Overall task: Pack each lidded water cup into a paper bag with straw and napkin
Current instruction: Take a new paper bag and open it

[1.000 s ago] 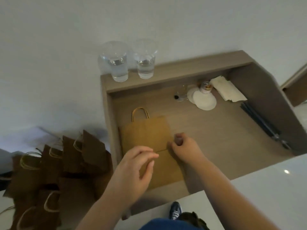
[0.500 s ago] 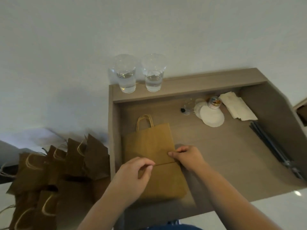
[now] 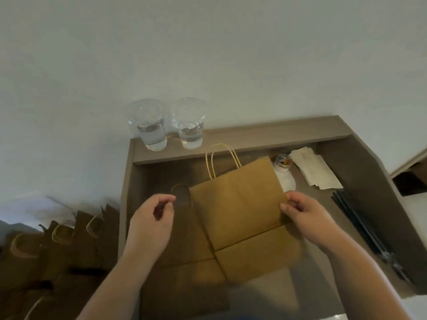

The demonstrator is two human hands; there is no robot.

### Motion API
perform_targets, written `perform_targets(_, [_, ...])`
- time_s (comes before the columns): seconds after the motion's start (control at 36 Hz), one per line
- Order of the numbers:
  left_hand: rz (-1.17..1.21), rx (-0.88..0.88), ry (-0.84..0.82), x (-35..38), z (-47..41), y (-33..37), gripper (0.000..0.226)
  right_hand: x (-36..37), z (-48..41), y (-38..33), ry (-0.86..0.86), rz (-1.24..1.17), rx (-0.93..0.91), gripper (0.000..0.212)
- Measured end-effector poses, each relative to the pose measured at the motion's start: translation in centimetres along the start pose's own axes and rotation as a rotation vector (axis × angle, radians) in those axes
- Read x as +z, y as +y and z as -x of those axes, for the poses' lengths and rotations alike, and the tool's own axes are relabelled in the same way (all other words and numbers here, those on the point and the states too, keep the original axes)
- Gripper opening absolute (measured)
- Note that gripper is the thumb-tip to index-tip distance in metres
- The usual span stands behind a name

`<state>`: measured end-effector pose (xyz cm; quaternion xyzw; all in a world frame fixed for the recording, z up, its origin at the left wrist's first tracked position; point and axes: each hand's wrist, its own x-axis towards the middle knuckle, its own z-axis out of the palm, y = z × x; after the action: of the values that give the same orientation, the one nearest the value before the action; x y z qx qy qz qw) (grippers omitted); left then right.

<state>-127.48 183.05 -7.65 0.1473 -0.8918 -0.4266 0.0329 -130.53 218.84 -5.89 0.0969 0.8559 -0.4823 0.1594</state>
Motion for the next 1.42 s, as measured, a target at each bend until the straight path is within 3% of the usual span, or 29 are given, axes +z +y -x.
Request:
perform_targets(0.14, [0.138,-0.115,0.001,1.8,0.1,5.6,0.016,-6.1,-1.6,0.6,-0.099,-0.050,-0.167,0.018])
perform_targets(0.19, [0.381,-0.157,-0.164,2.9,0.8,8.6,0.018,-7.8,-2.4,1.0,-0.146,-0.098,-0.220,0.020])
perform_targets(0.25, [0.581,-0.174,-0.423,3.7,2.2,11.9,0.038,-9.1,-3.2,1.3,-0.177,-0.148,-0.275,0.025])
perform_targets(0.33, [0.657,-0.231,-0.633,5.3,4.0,15.3,0.069,-10.3,-4.3,1.5,-0.243,-0.292,-0.361,0.035])
perform_targets(0.42, [0.731,-0.212,-0.798,7.3,5.3,17.4,0.068,-11.0,-5.2,2.3,-0.305,-0.297,-0.429,0.023])
perform_targets(0.47, [0.784,-0.218,-0.821,8.6,6.3,18.5,0.063,-11.5,-5.5,2.6,-0.334,-0.292,-0.489,0.020])
perform_targets(0.56, [0.876,-0.269,-0.733,9.7,7.6,19.0,0.058,-11.9,-5.1,2.0,-0.332,-0.271,-0.532,0.022])
perform_targets(0.61, [0.767,-0.221,-0.690,10.0,8.3,19.4,0.052,-11.8,-5.0,1.4,-0.279,-0.129,-0.588,0.027])
perform_targets(0.67, [0.574,-0.132,-0.607,10.2,9.1,20.3,0.041,-11.4,-4.4,0.6,-0.074,0.136,-0.665,0.028])
perform_targets(0.72, [0.438,-0.068,-0.431,9.9,9.7,21.0,0.030,-11.0,-2.7,-1.2,0.050,0.186,-0.648,0.045])
perform_targets(0.83, [0.261,0.120,-0.185,8.8,10.6,22.4,0.023,-10.2,1.7,-4.5,-0.243,-0.021,-0.498,0.084])
perform_targets(0.94, [0.165,0.186,-0.139,8.4,11.8,23.1,0.035,-7.6,4.6,-6.1,-0.372,-0.038,-0.553,0.063])
perform_targets(1.0, [0.083,0.202,-0.103,7.8,11.8,23.0,0.047,-6.7,5.1,-6.5,-0.386,-0.046,-0.497,0.046])
perform_targets(1.14, [0.040,0.114,-0.078,4.9,10.8,22.1,0.045,-8.9,4.4,-7.4,-0.436,0.018,-0.326,0.032])
perform_targets(1.19, [0.019,0.090,-0.047,3.0,10.1,21.2,0.058,-10.9,4.0,-7.4,-0.412,0.093,-0.294,0.024])
perform_targets(1.31, [0.130,-0.076,-0.050,-0.5,8.9,18.8,0.048,-14.1,3.6,-7.1,-0.225,0.098,-0.195,0.050])
perform_targets(1.42, [0.052,-0.133,0.058,-3.3,8.3,16.8,0.050,-14.2,3.9,-7.5,-0.120,0.107,-0.174,0.067])
